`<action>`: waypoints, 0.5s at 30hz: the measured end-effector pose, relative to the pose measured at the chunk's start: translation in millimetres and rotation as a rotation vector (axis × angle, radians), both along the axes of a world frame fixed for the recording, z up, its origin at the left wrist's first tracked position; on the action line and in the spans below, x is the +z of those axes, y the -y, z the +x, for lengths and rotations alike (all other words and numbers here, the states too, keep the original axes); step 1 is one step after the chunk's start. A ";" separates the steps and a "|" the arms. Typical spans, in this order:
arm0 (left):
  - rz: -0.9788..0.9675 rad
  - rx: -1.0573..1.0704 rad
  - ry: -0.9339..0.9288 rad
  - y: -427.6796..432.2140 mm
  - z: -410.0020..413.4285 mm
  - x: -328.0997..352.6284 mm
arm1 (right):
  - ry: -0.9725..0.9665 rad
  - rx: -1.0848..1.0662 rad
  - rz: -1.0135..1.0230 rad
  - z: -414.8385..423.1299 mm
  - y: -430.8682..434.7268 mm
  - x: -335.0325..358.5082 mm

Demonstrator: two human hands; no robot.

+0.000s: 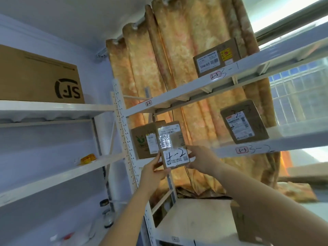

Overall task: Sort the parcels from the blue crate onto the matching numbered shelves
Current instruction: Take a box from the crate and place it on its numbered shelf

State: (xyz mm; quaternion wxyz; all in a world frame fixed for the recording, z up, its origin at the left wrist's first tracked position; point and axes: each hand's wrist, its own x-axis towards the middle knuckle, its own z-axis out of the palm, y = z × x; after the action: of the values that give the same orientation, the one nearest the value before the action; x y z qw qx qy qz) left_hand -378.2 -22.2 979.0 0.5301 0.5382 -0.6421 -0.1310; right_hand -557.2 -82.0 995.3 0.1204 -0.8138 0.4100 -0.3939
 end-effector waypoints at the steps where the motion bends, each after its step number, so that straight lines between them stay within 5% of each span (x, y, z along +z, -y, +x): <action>1: 0.004 0.000 -0.006 3.2 -0.2 -6.6 | 0.032 0.004 0.043 1.8 5.2 -7.8; 8: 0.102 -0.028 -0.098 36.6 -8.1 -69.8 | 0.298 0.034 0.135 11.7 12.2 -94.2; 15: 0.214 0.034 -0.212 83.2 1.0 -141.1 | 0.199 0.072 0.264 22.3 68.6 -169.2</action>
State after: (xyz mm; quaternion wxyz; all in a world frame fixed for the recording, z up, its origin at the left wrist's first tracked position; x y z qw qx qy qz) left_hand -377.3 -105.4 837.9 0.5366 0.5855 -0.5556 -0.2461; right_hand -534.9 -150.7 826.1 0.2802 -0.7620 0.4149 -0.4107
